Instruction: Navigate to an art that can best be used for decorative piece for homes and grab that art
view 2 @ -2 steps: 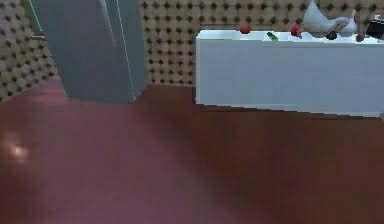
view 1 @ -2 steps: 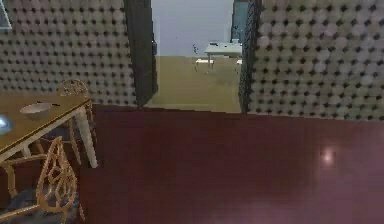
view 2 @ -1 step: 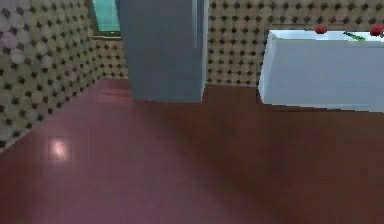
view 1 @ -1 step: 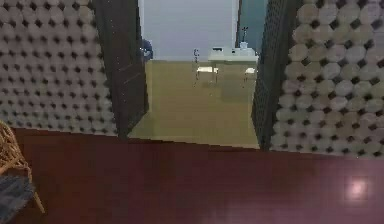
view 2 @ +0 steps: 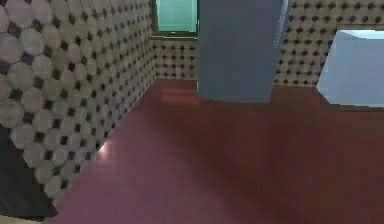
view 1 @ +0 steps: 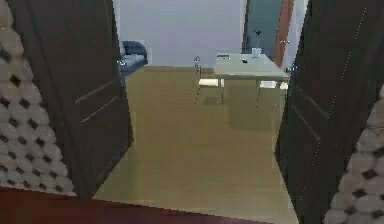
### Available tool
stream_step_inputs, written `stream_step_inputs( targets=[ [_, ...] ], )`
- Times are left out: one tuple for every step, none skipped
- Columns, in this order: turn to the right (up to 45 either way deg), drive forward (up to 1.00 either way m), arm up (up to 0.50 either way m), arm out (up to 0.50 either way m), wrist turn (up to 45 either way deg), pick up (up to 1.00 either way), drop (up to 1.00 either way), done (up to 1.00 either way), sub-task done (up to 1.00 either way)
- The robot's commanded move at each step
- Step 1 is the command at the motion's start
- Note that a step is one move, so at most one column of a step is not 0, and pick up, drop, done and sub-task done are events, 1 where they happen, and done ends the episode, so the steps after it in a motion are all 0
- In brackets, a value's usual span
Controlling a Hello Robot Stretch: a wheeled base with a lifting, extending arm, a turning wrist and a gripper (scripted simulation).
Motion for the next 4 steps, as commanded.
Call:
stream_step_inputs(
  targets=[
    [0.0, 1.0, 0.0, 0.0, 0.0, 0.0, 0.0, 0.0, 0.0],
    [0.0, 1.0, 0.0, 0.0, 0.0, 0.0, 0.0, 0.0, 0.0],
    [6.0, 0.0, 0.0, 0.0, 0.0, 0.0, 0.0, 0.0, 0.0],
    [0.0, 0.15, 0.0, 0.0, 0.0, 0.0, 0.0, 0.0, 0.0]
  ],
)
